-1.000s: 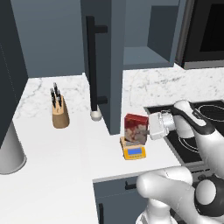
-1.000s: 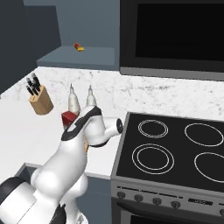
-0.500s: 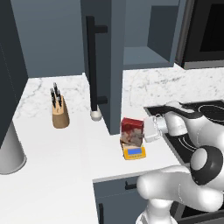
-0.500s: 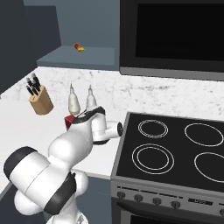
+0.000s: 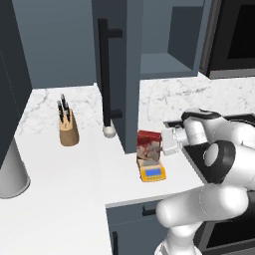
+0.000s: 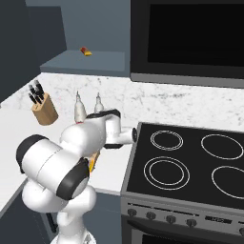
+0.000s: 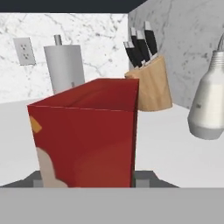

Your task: Pick the cereal and place it on the digital scale for weighing, and close the cabinet.

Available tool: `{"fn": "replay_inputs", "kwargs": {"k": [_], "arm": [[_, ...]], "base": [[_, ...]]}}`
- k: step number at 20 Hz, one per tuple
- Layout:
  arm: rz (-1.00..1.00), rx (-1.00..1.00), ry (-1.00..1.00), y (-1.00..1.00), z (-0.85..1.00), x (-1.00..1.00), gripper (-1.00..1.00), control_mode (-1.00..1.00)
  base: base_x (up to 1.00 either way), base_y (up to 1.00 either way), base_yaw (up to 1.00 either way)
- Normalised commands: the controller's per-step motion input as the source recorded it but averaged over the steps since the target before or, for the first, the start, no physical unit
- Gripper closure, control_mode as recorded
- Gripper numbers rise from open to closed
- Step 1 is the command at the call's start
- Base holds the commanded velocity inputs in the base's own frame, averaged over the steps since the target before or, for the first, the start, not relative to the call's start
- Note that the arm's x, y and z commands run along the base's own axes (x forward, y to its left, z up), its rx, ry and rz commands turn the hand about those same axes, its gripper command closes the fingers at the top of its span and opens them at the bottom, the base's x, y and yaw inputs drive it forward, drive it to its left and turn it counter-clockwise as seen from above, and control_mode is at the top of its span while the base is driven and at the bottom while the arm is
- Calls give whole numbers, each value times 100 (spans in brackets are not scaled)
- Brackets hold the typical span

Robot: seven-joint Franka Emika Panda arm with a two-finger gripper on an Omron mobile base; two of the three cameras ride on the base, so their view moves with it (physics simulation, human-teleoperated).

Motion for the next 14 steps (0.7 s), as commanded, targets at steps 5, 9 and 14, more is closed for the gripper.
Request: {"fn": "replay_inputs", "kwargs": {"k": [5,9,14], "arm": [[0,-3,0,17,-30,-24,-100,-100],[0,-1,0,4,-16,-62,-100,-100],[0,0,0,1,-2,-17,-100,-100]], "base": [[0,0,0],[0,0,0],[0,0,0]]}}
